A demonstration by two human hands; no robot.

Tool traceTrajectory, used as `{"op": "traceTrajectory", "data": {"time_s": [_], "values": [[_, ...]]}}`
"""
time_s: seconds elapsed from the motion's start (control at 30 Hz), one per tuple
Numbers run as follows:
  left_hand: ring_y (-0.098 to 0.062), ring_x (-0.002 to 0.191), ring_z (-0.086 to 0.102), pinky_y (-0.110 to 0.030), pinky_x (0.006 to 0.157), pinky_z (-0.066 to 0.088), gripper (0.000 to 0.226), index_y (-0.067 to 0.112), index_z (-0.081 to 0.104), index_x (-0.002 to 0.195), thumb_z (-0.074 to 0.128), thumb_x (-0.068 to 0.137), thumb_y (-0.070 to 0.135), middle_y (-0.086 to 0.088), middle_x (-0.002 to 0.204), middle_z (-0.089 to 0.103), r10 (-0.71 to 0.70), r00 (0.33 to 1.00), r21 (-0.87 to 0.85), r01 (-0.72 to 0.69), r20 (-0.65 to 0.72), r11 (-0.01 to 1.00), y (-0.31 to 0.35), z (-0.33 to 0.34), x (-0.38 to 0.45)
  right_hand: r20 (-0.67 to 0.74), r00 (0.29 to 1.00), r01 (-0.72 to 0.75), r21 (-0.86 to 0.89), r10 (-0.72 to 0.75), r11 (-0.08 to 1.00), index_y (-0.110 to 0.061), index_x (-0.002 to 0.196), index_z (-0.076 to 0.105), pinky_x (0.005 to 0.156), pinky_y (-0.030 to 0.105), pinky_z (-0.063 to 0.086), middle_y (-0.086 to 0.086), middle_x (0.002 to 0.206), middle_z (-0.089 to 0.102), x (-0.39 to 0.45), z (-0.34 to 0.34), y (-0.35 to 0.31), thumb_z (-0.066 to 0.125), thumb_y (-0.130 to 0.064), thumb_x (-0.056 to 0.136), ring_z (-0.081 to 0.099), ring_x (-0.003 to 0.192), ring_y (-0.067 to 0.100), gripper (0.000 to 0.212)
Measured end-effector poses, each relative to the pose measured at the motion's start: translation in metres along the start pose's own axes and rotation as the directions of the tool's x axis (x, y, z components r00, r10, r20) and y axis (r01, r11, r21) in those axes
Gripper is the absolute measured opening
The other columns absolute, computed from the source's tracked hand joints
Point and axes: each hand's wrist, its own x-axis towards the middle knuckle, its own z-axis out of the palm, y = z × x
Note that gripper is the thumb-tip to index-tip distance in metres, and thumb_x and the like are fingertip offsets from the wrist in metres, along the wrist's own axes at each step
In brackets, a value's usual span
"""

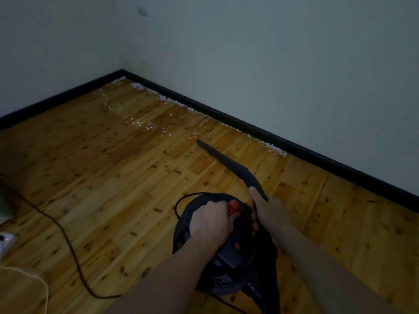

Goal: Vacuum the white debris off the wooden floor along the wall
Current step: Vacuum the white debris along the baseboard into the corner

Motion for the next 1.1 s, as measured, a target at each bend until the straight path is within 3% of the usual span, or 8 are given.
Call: {"op": "traceTrajectory", "data": {"time_s": [0.13,0.37,1.1], "values": [[-0.027,0.082,0.067,-0.036,0.061,0.044,0.041,0.02,0.061,0.098,0.046,0.104,0.058,-0.004,0.095,0.067,-0.029,1.0,0.017,0.029,-0.002,0.999,0.0,-0.002,0.006,0.017,1.0,0.012,-0.016,-0.012,1.0,-0.009,0.069,0.053,0.038,0.022,0.041,0.004,0.05,0.051,0.004,-0.002,-0.002,0.054,-0.047,0.106,0.048,0.037,0.016,0.052],[-0.026,0.083,0.068,-0.035,0.061,0.045,0.047,0.022,0.063,0.101,0.046,0.1,0.066,-0.002,0.094,0.068,-0.057,0.998,0.041,0.059,-0.038,0.997,-0.011,-0.002,0.017,0.076,0.997,0.021,0.029,-0.023,0.999,-0.01,0.069,0.051,0.044,0.029,0.043,0.006,0.052,0.048,0.018,-0.007,-0.001,0.053,-0.047,0.106,0.047,0.041,0.02,0.052],[-0.025,0.087,0.068,-0.036,0.065,0.047,0.048,0.024,0.066,0.101,0.049,0.097,0.069,0.0,0.098,0.069,-0.024,0.999,-0.023,0.023,-0.047,0.999,-0.018,0.0,0.05,-0.077,0.997,0.018,-0.008,-0.019,1.0,-0.01,0.065,0.051,0.042,0.028,0.045,0.003,0.049,0.051,0.038,-0.018,-0.004,0.051,-0.052,0.105,0.052,0.043,0.019,0.058]]}}
